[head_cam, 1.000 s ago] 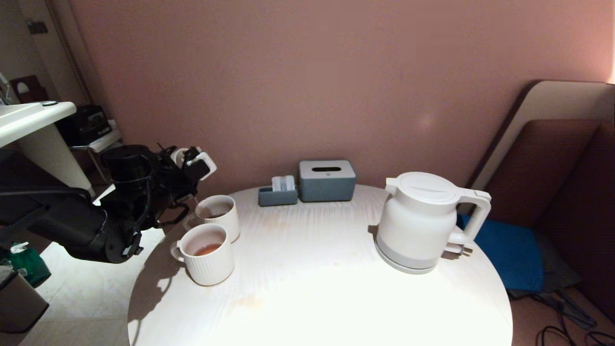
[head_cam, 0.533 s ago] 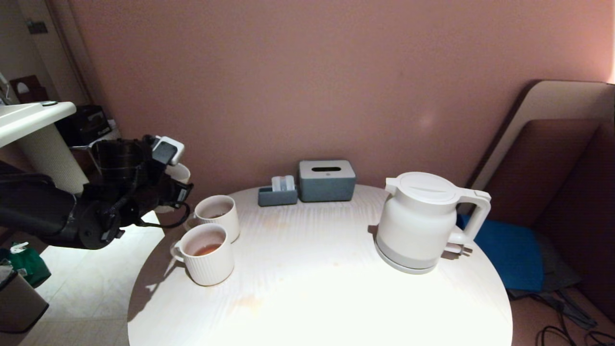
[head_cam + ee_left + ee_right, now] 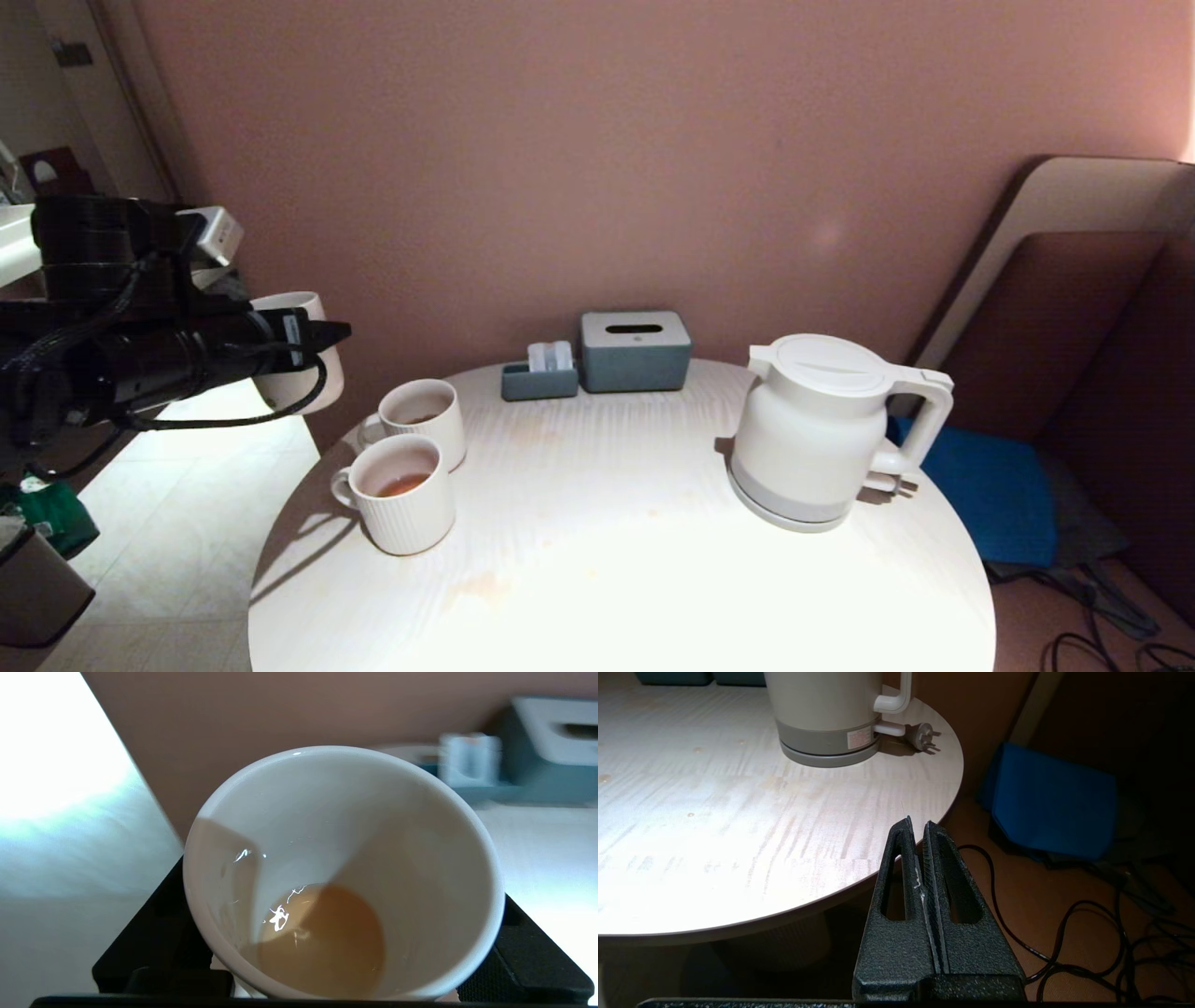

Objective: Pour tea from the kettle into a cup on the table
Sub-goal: Put the cup down on the table

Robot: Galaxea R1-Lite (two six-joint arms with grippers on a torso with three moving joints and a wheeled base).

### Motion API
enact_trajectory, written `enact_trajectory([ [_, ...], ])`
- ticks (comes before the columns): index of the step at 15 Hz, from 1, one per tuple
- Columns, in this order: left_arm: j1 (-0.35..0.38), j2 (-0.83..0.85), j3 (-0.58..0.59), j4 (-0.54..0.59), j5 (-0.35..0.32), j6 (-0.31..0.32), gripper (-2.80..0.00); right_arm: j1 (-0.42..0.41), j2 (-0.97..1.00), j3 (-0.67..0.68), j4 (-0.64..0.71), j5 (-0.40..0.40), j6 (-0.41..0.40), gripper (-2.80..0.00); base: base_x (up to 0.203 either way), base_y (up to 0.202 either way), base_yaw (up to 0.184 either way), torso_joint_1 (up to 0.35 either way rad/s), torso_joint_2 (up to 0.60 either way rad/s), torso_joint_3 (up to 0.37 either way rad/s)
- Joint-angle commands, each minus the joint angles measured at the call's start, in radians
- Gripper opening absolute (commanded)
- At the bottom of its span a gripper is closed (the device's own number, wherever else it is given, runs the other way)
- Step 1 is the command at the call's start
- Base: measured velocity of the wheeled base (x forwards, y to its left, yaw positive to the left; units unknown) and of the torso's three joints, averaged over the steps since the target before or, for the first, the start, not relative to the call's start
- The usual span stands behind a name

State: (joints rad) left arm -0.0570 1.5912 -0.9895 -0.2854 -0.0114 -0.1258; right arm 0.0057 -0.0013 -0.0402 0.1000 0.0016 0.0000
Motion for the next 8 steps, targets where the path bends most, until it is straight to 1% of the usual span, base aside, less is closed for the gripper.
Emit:
enact_trajectory([
  [1, -0.001, -0.157, 0.106, 0.014, -0.057, -0.019, -2.8, 0.0, 0.001, 0.0, 0.0, 0.0, 0.0, -2.8, 0.0, 0.0, 0.0, 0.0, 0.0, 0.0],
  [2, -0.013, -0.204, 0.151, 0.019, -0.082, -0.022, -2.8, 0.0, 0.001, 0.0, 0.001, 0.0, 0.0, -2.8, 0.0, 0.0, 0.0, 0.0, 0.0, 0.0],
  [4, -0.06, -0.287, 0.223, 0.024, -0.104, -0.024, -2.8, 0.0, 0.001, 0.0, 0.0, 0.0, 0.0, -2.8, 0.0, 0.0, 0.0, 0.0, 0.0, 0.0],
  [8, -0.221, -0.4, 0.347, 0.027, -0.109, -0.024, -2.8, 0.0, 0.001, 0.0, 0.0, 0.0, 0.0, -2.8, 0.0, 0.0, 0.0, 0.0, 0.0, 0.0],
])
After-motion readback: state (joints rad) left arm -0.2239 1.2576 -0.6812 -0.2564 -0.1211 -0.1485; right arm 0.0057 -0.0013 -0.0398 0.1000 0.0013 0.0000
